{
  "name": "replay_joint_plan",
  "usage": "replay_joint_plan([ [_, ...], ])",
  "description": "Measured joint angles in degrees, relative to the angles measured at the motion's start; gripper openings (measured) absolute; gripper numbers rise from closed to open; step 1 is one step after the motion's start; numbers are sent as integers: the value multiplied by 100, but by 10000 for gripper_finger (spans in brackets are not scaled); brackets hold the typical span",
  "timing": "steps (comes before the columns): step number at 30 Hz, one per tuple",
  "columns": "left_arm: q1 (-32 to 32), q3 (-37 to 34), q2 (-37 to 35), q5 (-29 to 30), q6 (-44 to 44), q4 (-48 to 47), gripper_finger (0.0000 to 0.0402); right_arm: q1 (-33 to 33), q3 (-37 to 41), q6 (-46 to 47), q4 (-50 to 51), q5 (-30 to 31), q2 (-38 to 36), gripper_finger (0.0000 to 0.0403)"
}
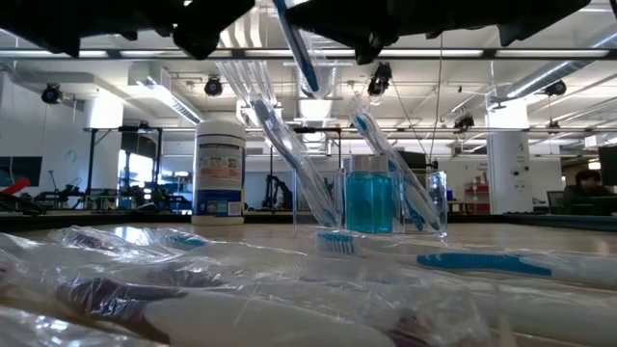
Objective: Pick & Place toothbrushing station
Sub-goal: Put the blue toothbrush into the transparent organizer
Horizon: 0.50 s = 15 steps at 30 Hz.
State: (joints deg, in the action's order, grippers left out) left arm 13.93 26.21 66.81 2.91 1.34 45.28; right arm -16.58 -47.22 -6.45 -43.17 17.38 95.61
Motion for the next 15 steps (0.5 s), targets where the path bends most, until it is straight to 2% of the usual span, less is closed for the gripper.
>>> replay_joint_plan([
  [10, -4, 632, 831, 117, 23, -4, 235, 13, -29, -9, -236, 82, 194, 22],
  [15, -4, 666, 993, 119, 164, 121, 203, -3, -22, 24, -292, 82, 204, 22],
])
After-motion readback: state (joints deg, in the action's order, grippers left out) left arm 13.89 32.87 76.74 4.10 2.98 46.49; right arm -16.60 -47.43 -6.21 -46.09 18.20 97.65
